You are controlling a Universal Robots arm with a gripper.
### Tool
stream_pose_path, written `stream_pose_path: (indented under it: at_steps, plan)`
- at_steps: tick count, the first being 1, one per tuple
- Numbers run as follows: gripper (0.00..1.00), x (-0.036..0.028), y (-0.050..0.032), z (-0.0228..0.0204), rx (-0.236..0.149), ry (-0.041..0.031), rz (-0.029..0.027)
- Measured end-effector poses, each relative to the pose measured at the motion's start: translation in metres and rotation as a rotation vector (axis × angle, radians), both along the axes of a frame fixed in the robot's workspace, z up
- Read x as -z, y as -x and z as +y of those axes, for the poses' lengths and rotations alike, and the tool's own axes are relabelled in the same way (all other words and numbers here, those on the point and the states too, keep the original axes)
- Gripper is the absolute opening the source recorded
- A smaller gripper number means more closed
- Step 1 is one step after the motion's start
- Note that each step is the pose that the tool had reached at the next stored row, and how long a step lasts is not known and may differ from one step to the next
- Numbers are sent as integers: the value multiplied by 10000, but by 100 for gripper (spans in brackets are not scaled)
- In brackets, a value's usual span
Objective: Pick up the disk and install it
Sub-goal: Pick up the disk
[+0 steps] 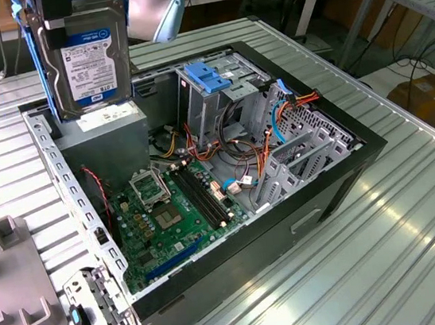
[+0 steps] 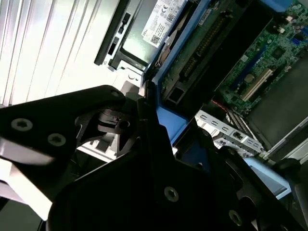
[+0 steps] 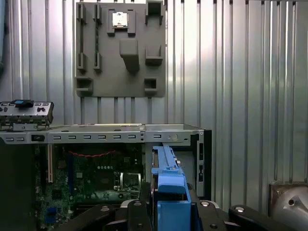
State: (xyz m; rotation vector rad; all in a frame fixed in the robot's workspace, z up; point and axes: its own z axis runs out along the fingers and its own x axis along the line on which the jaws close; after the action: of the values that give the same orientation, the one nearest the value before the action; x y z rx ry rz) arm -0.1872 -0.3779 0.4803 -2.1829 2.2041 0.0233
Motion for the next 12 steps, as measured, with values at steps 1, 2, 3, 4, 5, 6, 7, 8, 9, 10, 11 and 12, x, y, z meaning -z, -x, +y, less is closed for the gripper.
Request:
stream_pose_path:
  at_steps: [1, 2, 3, 4, 5, 6, 7, 8, 9, 10, 11, 12]
  plan:
    - [37, 0, -178, 0, 0, 470, -1]
    - [37, 0, -204, 0, 0, 522, 0]
    - [37, 0, -220, 0, 0, 546, 0]
    - [37, 0, -236, 0, 0, 567, 0]
    - [37, 0, -250, 0, 1, 581, 0]
    - [37, 1, -266, -1, 3, 594, -2]
    - [37, 0, -279, -3, 9, 602, 0]
    - [37, 0, -286, -7, 15, 604, 0]
    - [37, 1, -293, -13, 22, 605, 0]
    - [37, 1, -298, -20, 29, 606, 0]
    - [37, 2, -303, -29, 36, 606, 1]
    - [37, 2, -307, -39, 42, 606, 1]
